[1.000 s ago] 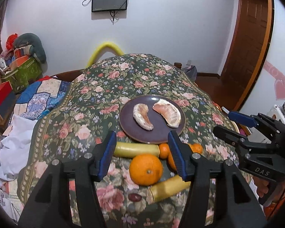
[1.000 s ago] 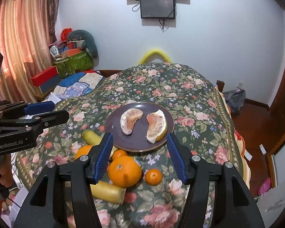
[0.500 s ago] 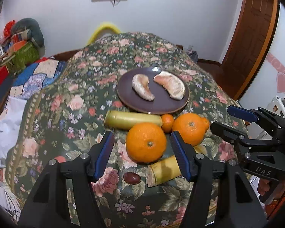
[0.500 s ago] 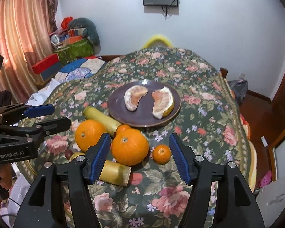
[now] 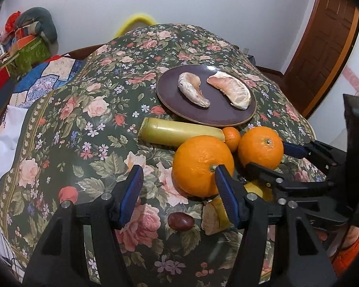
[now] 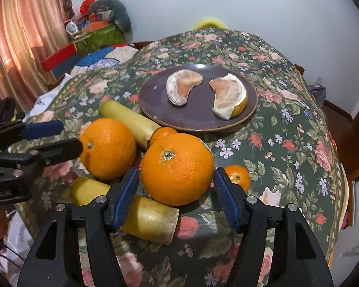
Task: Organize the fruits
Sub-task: 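Grasp a large orange with the left tool while the right tool grasps the other, then lower both oranges onto the purple plate beside the pomelo and open both tools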
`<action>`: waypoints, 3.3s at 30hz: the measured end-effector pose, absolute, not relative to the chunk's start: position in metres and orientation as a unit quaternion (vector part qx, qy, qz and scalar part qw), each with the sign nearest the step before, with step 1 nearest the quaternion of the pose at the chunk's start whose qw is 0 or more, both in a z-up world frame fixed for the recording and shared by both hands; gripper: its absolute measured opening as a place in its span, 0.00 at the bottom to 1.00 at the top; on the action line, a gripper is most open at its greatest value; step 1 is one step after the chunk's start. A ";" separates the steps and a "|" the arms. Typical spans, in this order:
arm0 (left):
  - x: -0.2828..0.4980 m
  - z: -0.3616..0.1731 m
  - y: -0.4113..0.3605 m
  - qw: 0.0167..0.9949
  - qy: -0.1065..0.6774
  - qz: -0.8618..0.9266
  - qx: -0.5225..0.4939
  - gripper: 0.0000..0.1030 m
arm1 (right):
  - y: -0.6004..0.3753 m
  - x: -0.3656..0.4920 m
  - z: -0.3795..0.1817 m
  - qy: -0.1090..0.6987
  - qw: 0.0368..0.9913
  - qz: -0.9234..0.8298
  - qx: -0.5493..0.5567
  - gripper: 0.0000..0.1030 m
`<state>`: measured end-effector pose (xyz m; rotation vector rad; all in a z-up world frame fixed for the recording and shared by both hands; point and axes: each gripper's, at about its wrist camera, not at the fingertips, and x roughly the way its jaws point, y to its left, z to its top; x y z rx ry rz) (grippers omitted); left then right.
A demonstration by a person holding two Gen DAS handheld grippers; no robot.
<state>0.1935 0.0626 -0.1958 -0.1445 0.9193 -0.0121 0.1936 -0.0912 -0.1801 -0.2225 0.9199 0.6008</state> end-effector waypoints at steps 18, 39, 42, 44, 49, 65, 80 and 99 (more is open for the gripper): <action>0.212 -0.206 0.039 0.886 0.457 -0.034 -0.065 0.67 | -0.115 0.199 -0.155 0.411 0.864 0.286 -0.063 0.58; 0.225 -0.212 0.040 0.883 0.463 -0.024 -0.077 0.66 | -0.140 0.207 -0.144 0.397 0.876 0.270 -0.045 0.58; 0.222 -0.199 0.045 0.890 0.448 -0.020 -0.083 0.66 | -0.140 0.209 -0.140 0.391 0.878 0.271 -0.045 0.58; 0.223 -0.191 0.049 0.894 0.440 -0.019 -0.088 0.66 | -0.139 0.210 -0.137 0.388 0.880 0.271 -0.045 0.58; 0.229 -0.173 0.057 0.904 0.418 -0.015 -0.089 0.66 | -0.138 0.217 -0.130 0.377 0.884 0.272 -0.044 0.58; 0.281 -0.173 0.065 0.909 0.409 -0.013 -0.078 0.66 | -0.118 0.259 -0.130 0.370 0.885 0.279 -0.054 0.58; 0.321 -0.198 0.086 0.902 0.424 -0.004 -0.088 0.66 | -0.084 0.305 -0.156 0.415 0.856 0.299 -0.076 0.58; 0.347 -0.213 0.088 0.886 0.450 -0.019 -0.112 0.66 | -0.069 0.310 -0.155 0.407 0.850 0.309 -0.127 0.62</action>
